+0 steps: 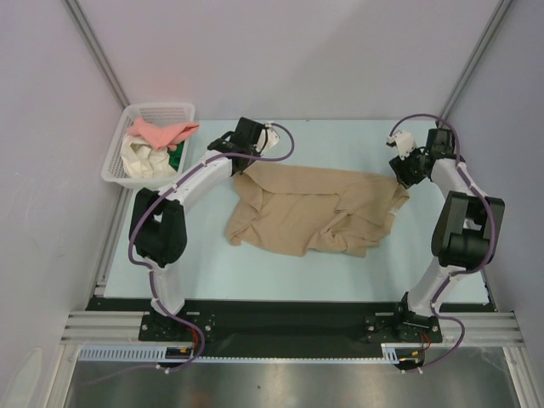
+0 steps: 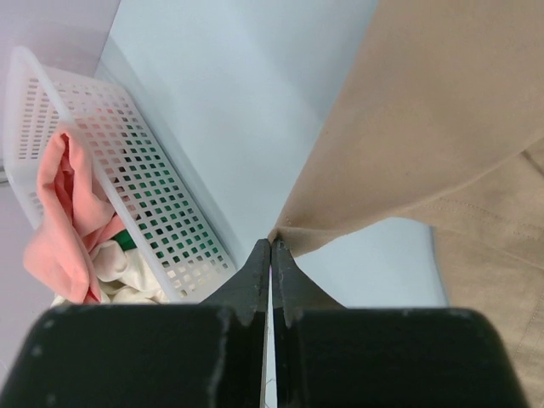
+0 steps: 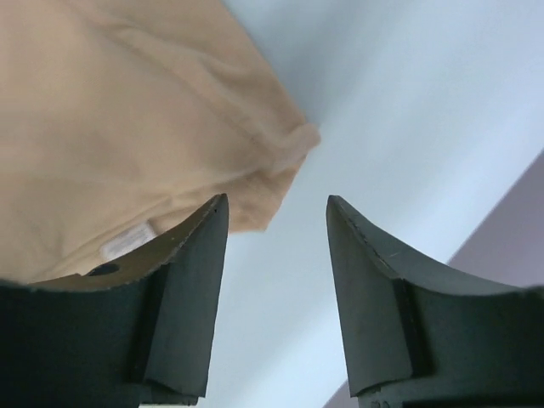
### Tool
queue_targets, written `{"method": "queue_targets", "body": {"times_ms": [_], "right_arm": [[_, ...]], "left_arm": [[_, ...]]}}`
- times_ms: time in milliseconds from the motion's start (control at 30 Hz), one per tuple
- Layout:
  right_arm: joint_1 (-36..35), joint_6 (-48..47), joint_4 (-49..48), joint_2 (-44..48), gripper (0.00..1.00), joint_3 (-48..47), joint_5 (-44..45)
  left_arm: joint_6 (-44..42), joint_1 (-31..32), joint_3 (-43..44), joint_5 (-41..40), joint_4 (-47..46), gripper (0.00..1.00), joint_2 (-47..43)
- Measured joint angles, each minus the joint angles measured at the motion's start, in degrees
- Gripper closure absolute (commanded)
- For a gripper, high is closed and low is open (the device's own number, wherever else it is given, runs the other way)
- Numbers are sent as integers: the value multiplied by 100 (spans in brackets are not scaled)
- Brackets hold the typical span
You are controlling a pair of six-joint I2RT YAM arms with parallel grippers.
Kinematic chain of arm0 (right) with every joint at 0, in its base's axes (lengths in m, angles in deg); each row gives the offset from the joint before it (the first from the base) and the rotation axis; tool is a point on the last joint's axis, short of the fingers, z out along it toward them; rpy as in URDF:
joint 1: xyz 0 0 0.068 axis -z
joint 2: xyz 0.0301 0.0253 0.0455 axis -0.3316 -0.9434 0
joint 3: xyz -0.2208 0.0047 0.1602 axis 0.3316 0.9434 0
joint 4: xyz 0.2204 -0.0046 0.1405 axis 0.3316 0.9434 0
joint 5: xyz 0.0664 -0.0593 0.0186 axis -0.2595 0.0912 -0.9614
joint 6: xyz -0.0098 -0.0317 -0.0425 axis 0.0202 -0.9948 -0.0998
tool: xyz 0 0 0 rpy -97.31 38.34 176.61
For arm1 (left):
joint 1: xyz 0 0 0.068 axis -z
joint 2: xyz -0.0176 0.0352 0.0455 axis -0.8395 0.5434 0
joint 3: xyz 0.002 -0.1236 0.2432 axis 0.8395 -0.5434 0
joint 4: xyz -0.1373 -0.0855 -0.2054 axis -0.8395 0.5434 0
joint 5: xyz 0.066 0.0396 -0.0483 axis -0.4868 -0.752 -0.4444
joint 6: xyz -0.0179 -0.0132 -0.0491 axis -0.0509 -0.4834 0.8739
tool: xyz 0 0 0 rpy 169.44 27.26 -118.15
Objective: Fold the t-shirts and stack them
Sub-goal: Flatten the tshirt out
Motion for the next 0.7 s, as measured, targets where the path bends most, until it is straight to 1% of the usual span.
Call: {"method": "queue_targets", "body": {"times_ms": [67,167,300,400,500,600,700], "right_arm": [[2,-96,0,398,46,256,-120],[-42,-315,245,1161,49,581,-382],[-389,-636,684,1766,52,907,-688],[-673,-793,940,1751,52,1357,-820],[-807,-887,1257,1554,53,1744,-833],[-885,-957,1471,1309,53,1856,-809],[-951,-977,1471,1202,53,1856,-765]], "left_arm": [[-2,0,33,-2,-2,100,13],[0,0,33,0,2,100,13],[2,0,31,0,2,100,13],[2,0,28,0,2,99,13],[2,0,28,2,2,100,13],[2,0,17,2,0,99,13],[4,0,-4,2,2,100,13]]}}
